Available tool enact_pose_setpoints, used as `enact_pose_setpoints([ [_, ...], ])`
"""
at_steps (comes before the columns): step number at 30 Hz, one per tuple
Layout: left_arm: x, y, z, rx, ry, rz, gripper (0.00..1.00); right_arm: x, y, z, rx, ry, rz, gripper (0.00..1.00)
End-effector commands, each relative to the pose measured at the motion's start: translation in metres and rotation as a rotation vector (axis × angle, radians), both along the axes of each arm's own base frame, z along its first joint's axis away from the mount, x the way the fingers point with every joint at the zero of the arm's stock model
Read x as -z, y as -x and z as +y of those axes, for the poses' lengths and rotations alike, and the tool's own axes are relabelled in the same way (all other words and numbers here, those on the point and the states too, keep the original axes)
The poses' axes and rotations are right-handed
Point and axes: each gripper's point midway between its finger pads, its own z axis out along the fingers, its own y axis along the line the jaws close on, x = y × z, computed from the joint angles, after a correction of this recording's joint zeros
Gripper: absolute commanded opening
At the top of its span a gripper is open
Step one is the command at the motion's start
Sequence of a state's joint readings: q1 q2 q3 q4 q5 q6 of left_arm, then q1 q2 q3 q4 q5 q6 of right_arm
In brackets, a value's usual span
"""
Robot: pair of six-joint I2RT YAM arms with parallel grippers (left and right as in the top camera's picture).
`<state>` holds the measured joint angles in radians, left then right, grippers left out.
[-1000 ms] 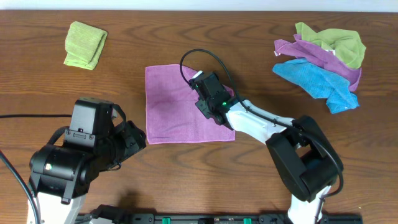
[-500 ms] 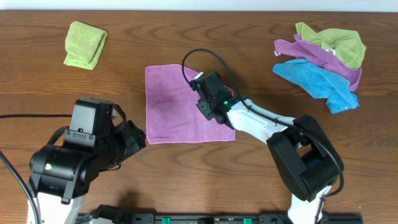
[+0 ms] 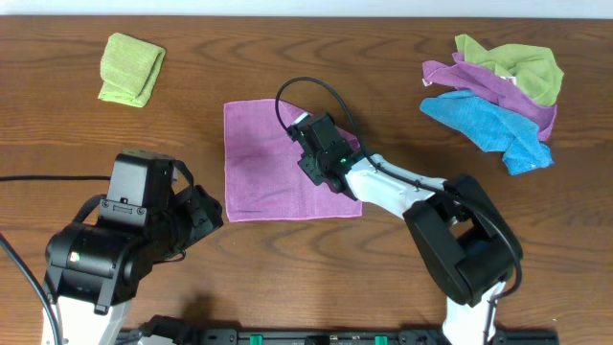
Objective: Fold the cloth
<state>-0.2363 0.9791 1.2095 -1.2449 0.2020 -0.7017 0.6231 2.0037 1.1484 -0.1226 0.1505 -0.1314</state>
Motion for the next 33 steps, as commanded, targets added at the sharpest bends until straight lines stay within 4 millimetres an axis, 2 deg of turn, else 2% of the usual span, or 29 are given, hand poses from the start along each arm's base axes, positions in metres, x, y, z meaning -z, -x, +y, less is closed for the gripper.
enact_pose_setpoints([
  [1, -0.001, -0.002, 0.004, -0.003, -0.022, -0.012, 0.55, 0.007, -0.002, -0.006, 0.026, 0.003, 0.011, 0.21],
  [4, -0.001, -0.002, 0.004, -0.003, -0.022, -0.013, 0.55, 0.006, -0.005, -0.010, 0.037, 0.009, 0.004, 0.12],
  [7, -0.001, -0.002, 0.004, -0.003, -0.022, -0.012, 0.55, 0.006, -0.007, -0.014, 0.049, 0.010, 0.002, 0.10],
  [9, -0.001, -0.002, 0.004, -0.003, -0.022, -0.012, 0.55, 0.006, -0.009, -0.017, 0.055, 0.010, 0.001, 0.03],
  [14, -0.001, -0.003, 0.004, -0.004, -0.022, -0.015, 0.55, 0.001, -0.017, -0.021, 0.077, 0.019, -0.022, 0.01],
  [19, -0.001, -0.005, 0.009, -0.018, -0.048, -0.024, 0.55, -0.024, -0.043, -0.024, 0.118, -0.001, -0.090, 0.01],
  [21, 0.000, -0.008, 0.013, -0.030, -0.071, -0.031, 0.55, -0.038, -0.063, -0.034, 0.157, -0.028, -0.131, 0.01],
  [26, 0.008, -0.017, 0.014, -0.037, -0.097, -0.003, 0.56, -0.052, -0.098, -0.070, 0.248, -0.077, -0.207, 0.01],
  [27, 0.010, -0.019, 0.014, -0.037, -0.099, 0.008, 0.55, -0.051, -0.104, -0.078, 0.266, -0.082, -0.218, 0.07],
  [28, 0.013, -0.021, 0.013, -0.036, -0.103, 0.021, 0.56, -0.049, -0.111, -0.086, 0.286, -0.087, -0.229, 0.31],
  [29, 0.017, -0.024, 0.012, -0.035, -0.107, 0.038, 0.56, -0.046, -0.116, -0.094, 0.310, -0.095, -0.237, 0.74],
  [30, 0.021, -0.026, 0.011, -0.033, -0.111, 0.054, 0.56, -0.045, -0.119, -0.100, 0.328, -0.097, -0.240, 0.90],
  [31, 0.028, -0.030, 0.010, -0.030, -0.116, 0.081, 0.56, -0.045, -0.120, -0.103, 0.338, -0.101, -0.240, 0.99],
  [33, 0.037, -0.034, 0.008, -0.027, -0.122, 0.122, 0.55, -0.050, -0.123, -0.104, 0.350, -0.093, -0.254, 0.99],
])
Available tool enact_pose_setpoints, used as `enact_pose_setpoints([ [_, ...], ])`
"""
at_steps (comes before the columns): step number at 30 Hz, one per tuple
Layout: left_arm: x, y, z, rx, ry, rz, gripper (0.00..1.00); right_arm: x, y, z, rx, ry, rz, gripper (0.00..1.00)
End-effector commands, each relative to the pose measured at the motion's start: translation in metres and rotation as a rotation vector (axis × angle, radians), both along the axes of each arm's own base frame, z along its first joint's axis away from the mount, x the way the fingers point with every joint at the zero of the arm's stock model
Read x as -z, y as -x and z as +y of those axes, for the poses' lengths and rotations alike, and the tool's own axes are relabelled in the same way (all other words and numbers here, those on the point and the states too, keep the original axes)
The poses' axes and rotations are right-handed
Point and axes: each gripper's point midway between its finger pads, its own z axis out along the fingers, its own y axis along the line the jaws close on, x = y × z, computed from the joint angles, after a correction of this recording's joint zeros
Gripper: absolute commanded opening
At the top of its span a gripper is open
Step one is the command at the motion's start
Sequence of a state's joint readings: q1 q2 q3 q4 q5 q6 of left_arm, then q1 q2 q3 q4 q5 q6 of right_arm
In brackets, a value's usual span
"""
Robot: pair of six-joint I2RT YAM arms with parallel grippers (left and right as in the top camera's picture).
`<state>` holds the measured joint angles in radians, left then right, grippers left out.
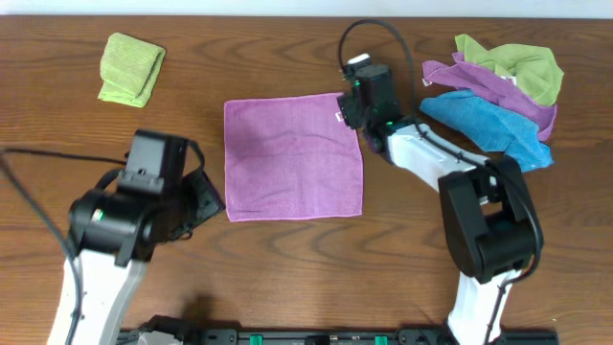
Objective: Fold the cloth
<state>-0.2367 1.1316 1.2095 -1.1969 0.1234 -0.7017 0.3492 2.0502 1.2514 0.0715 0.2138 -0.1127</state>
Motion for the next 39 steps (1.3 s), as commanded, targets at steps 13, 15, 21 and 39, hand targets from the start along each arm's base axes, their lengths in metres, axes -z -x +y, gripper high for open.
enact_pose_setpoints([
  [13, 0.052, -0.030, -0.009, 0.052, -0.043, 0.153, 0.55, -0.096, 0.005, 0.023, 0.024, -0.080, -0.093, 0.23],
  [15, 0.052, -0.032, -0.009, 0.052, -0.042, 0.147, 0.55, -0.095, 0.022, 0.047, -0.094, -0.152, -0.025, 0.01],
  [21, 0.050, -0.042, -0.011, 0.052, -0.034, 0.109, 0.54, -0.036, 0.042, 0.085, -0.264, -0.262, 0.166, 0.01],
  [39, 0.050, -0.042, -0.011, 0.069, -0.040, 0.106, 0.55, 0.022, 0.007, 0.049, -0.113, -0.231, 0.151, 0.01],
])
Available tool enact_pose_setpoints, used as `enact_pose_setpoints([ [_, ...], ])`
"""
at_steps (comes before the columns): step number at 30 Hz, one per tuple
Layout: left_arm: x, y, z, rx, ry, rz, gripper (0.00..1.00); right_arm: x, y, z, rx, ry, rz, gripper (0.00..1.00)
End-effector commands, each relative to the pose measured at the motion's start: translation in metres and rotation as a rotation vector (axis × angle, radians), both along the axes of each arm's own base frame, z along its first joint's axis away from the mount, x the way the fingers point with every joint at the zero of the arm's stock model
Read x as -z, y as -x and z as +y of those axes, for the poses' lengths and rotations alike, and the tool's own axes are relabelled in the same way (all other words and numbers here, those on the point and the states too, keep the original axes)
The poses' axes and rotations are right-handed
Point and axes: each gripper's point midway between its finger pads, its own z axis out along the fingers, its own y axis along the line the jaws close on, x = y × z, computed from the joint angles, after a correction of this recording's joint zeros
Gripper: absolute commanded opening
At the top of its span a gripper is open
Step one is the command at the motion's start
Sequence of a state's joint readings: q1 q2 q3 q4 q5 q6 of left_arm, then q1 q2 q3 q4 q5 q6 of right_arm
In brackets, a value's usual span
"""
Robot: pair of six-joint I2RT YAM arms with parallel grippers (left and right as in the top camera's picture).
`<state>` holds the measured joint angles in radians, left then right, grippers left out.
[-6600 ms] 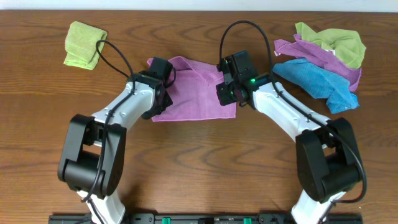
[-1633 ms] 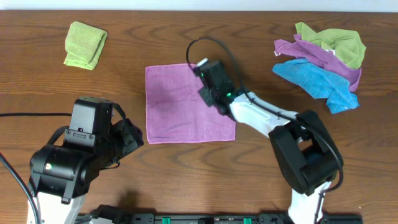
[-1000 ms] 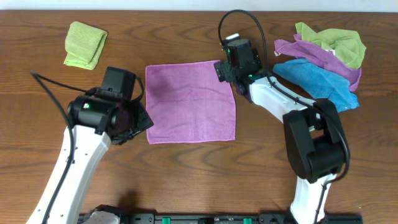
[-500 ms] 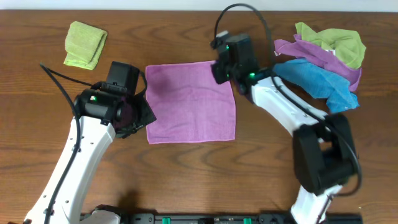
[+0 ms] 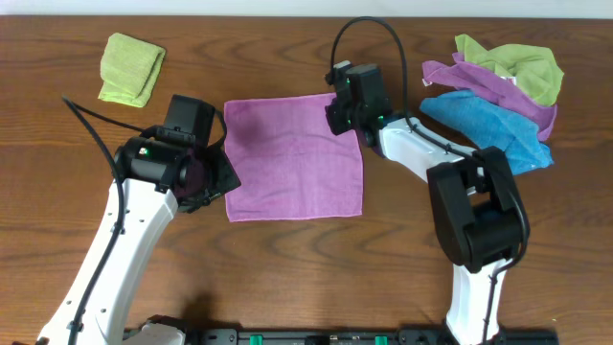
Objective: Fold the cloth
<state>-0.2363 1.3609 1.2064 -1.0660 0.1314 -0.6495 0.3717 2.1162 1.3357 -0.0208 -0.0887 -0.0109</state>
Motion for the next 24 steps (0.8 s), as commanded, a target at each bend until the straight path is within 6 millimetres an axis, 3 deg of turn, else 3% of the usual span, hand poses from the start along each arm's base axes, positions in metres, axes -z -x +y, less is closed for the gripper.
enact_pose_setpoints([
  [1, 0.004, 0.002, 0.001, 0.017, -0.008, 0.013, 0.55, 0.003, -0.009, -0.016, 0.062, 0.016, -0.004, 0.01],
  [10, 0.004, 0.002, 0.001, 0.017, -0.007, 0.013, 0.56, 0.012, -0.016, -0.037, 0.113, 0.042, 0.003, 0.01],
  [24, 0.004, 0.002, 0.001, 0.016, -0.008, 0.013, 0.55, 0.029, -0.018, -0.042, 0.128, 0.057, 0.011, 0.01],
])
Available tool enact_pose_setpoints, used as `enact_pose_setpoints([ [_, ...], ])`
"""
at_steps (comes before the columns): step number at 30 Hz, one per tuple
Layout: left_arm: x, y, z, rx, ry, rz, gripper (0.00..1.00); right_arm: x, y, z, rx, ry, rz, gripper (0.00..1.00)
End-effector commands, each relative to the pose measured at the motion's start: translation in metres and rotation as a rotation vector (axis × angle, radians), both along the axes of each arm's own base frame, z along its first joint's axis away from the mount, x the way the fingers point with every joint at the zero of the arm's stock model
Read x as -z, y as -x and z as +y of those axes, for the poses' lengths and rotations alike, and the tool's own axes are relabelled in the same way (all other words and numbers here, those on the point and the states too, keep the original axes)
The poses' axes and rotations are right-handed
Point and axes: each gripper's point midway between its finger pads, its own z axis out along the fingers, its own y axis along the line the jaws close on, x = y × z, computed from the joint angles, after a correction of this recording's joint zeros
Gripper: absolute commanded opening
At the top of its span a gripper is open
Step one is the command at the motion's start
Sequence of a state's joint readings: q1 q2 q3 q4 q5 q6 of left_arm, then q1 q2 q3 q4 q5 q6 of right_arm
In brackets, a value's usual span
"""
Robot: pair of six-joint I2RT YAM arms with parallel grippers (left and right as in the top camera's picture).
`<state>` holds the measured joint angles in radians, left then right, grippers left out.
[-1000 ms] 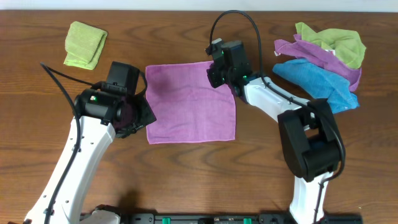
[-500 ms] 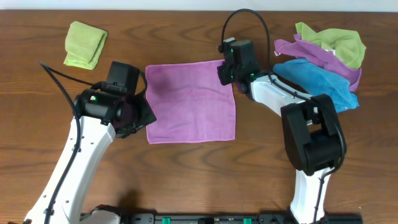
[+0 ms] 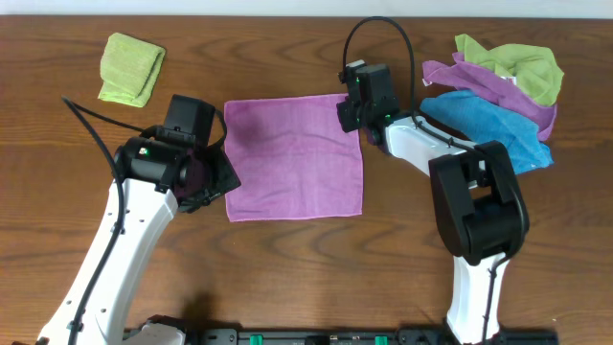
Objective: Fold the cloth
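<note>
The purple cloth (image 3: 292, 158) lies spread flat as a rough square in the middle of the wooden table. My left gripper (image 3: 222, 180) is low at the cloth's left edge, near its front left corner. The wrist body hides its fingers. My right gripper (image 3: 346, 115) sits at the cloth's far right corner, touching or just over it. Its jaws are also covered from above, so whether either gripper is open or shut does not show.
A folded green cloth (image 3: 131, 69) lies at the far left. A heap of green, purple and blue cloths (image 3: 503, 91) sits at the far right, close behind the right arm. A black rail (image 3: 316, 337) runs along the near edge.
The right gripper has shifted slightly to the right at the cloth's far right corner. The left arm and the cloth look unchanged.
First the cloth's right far corner was folded in under the right gripper, with the left arm held back near the front. Then the right gripper stood at the far right with the cloth spread square. Later the left gripper was at the cloth's left edge, where it stays.
</note>
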<state>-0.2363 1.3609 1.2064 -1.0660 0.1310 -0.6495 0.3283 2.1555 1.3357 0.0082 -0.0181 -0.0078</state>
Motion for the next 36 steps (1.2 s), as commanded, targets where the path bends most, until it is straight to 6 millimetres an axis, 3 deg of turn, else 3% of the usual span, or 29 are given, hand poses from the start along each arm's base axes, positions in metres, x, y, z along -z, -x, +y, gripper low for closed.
enact_pose_setpoints([
  [1, 0.004, 0.002, 0.001, 0.013, -0.006, 0.013, 0.55, 0.014, -0.004, -0.009, 0.034, 0.006, 0.016, 0.01],
  [11, 0.002, -0.005, -0.001, 0.013, 0.000, -0.016, 0.55, 0.011, -0.011, -0.016, 0.049, -0.001, -0.004, 0.01],
  [12, 0.001, -0.008, -0.002, 0.013, 0.003, -0.027, 0.56, -0.003, -0.014, -0.014, 0.048, -0.007, -0.021, 0.19],
  [13, 0.001, -0.010, -0.002, 0.013, 0.004, -0.036, 0.55, -0.017, -0.016, -0.013, 0.047, -0.012, -0.036, 0.44],
  [14, 0.000, -0.013, -0.002, 0.011, 0.003, -0.051, 0.56, -0.039, -0.018, -0.011, 0.046, -0.021, -0.061, 0.86],
  [15, -0.001, -0.017, -0.002, 0.010, 0.003, -0.067, 0.56, -0.060, -0.018, -0.010, 0.043, -0.027, -0.082, 0.95],
  [17, -0.004, -0.026, -0.003, 0.019, 0.005, -0.107, 0.64, -0.109, -0.014, -0.011, 0.049, -0.045, -0.127, 0.99],
  [20, -0.008, -0.037, 0.001, 0.019, 0.009, -0.151, 0.67, -0.180, 0.009, -0.021, 0.080, -0.086, -0.159, 0.99],
  [24, -0.010, -0.042, 0.015, -0.002, 0.015, -0.163, 0.91, -0.243, 0.071, -0.038, 0.114, -0.129, -0.126, 0.99],
  [25, -0.009, -0.042, 0.017, 0.017, 0.027, -0.159, 0.98, -0.246, 0.093, -0.040, 0.114, -0.141, -0.076, 0.99],
  [26, -0.009, -0.041, 0.017, 0.030, 0.040, -0.153, 0.97, -0.245, 0.109, -0.041, 0.118, -0.143, -0.031, 0.94],
  [30, 0.006, -0.027, 0.019, 0.030, 0.075, -0.080, 1.00, -0.201, 0.166, -0.043, 0.154, -0.124, 0.200, 0.74],
  [36, 0.062, 0.012, 0.007, 0.042, 0.163, 0.072, 1.00, -0.117, 0.220, -0.020, 0.120, -0.205, 0.471, 0.77],
])
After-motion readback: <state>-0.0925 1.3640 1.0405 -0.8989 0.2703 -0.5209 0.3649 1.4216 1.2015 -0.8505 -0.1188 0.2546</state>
